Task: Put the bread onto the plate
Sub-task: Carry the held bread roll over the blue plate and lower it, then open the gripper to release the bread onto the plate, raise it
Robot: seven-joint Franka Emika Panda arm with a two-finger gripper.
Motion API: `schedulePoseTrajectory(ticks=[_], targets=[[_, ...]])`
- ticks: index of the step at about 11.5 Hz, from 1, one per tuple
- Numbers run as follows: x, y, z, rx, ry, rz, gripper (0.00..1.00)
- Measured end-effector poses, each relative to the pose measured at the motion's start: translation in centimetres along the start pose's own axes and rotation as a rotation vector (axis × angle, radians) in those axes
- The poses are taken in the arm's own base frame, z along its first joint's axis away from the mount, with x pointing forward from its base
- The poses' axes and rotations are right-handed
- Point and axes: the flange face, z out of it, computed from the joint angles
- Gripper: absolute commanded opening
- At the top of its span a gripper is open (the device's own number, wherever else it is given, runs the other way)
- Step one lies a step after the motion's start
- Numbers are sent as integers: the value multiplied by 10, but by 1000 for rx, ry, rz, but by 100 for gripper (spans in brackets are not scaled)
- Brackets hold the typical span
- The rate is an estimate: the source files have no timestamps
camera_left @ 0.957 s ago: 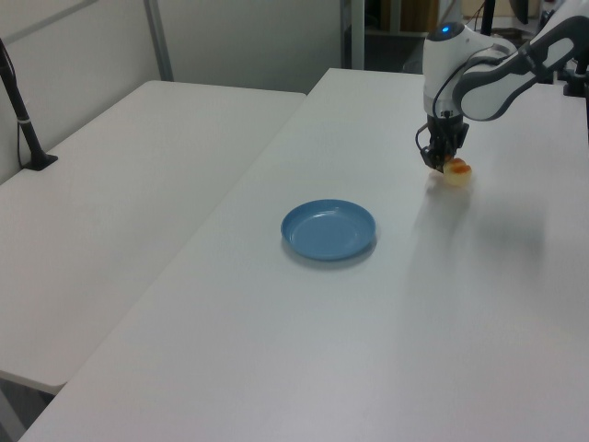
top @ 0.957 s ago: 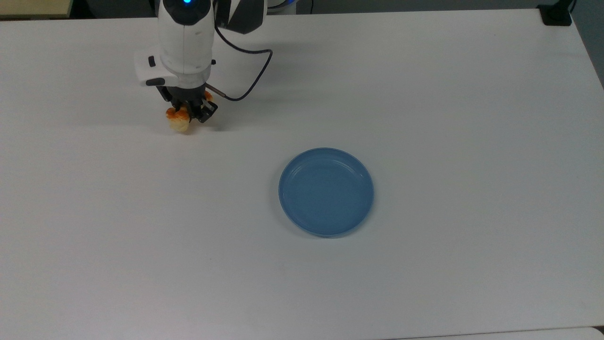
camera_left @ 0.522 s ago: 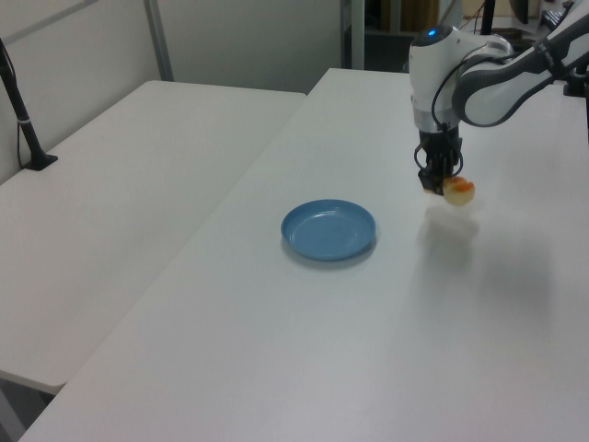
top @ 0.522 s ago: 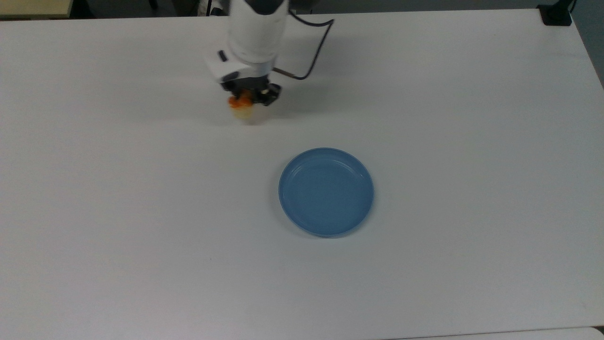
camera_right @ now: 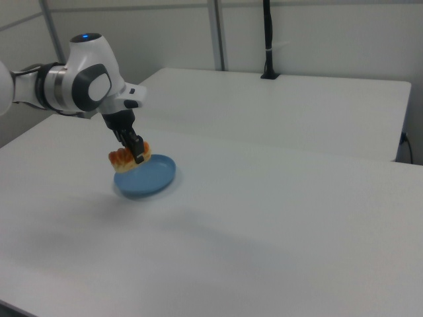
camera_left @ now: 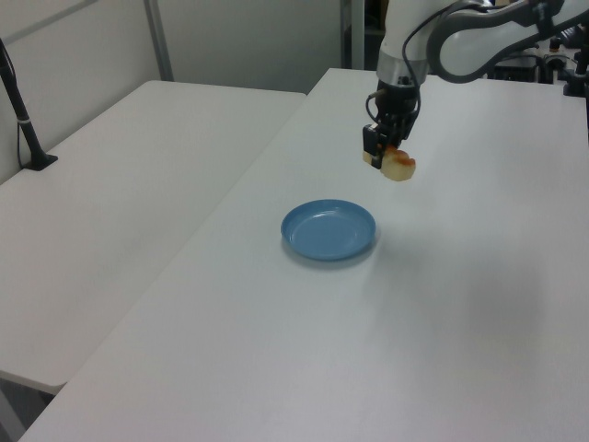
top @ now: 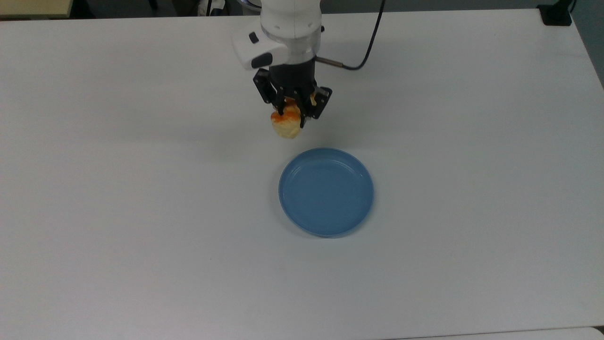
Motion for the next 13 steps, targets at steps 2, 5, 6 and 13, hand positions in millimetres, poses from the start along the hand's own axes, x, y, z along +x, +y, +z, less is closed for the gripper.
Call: schedulePoseTrajectory(ticks=[2,5,6,13], targets=[[14,-30,36,-20,-16,37,52],[32,-74,82,-37,-8,84,72],[35,-84,92,-42,-1,95,99],[55,-81,69,-45,77,38,100]])
